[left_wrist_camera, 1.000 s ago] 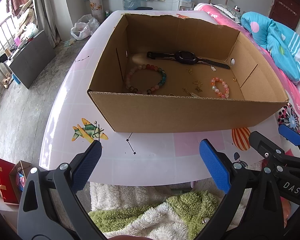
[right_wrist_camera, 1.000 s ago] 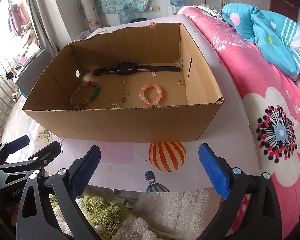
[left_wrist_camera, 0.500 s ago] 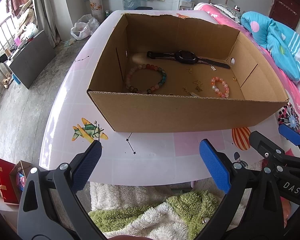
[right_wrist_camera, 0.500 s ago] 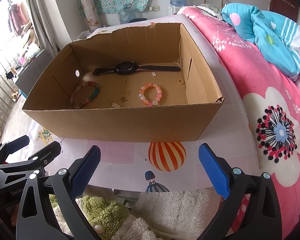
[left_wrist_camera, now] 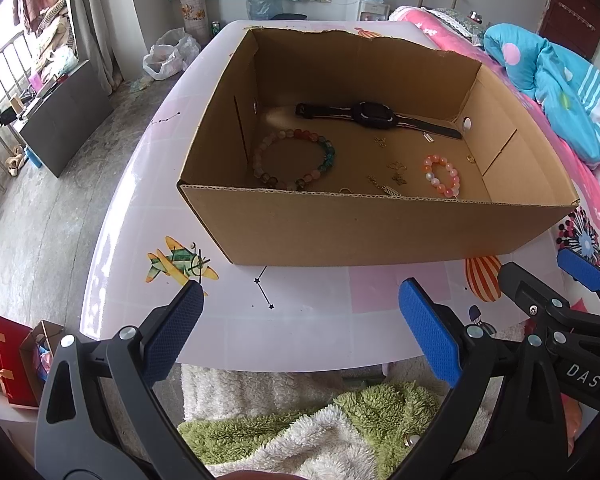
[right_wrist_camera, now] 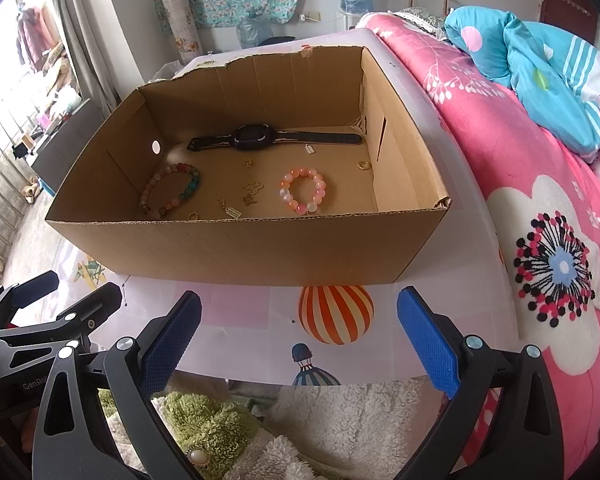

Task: Organize jewelry

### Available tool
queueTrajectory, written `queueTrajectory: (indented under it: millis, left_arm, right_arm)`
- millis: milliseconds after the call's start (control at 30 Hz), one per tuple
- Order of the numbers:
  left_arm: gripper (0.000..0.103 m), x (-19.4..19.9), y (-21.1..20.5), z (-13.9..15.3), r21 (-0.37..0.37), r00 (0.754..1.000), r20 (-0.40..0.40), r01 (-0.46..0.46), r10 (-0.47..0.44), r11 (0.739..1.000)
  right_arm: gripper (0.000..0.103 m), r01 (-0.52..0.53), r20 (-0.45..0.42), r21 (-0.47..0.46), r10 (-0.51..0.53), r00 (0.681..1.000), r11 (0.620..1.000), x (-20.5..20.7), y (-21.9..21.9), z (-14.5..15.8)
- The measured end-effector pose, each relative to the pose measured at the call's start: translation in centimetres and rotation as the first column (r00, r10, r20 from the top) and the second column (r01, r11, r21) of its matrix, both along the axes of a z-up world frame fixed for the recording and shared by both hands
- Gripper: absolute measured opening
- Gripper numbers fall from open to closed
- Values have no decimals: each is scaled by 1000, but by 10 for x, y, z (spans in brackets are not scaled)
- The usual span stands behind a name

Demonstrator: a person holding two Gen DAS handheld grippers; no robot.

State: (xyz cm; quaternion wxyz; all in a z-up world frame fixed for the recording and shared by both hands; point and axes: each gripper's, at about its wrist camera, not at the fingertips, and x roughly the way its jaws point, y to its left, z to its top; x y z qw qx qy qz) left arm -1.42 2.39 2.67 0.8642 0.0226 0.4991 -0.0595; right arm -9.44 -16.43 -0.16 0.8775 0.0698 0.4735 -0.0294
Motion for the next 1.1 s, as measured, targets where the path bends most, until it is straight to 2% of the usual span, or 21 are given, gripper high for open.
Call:
queueTrajectory:
  millis: [1100]
  left_arm:
    - [95, 0, 0, 0, 2, 1000, -3, -2, 2, 1000]
  right_arm:
    - [96, -4, -5, 3, 4, 1000, 1000, 2, 0, -2]
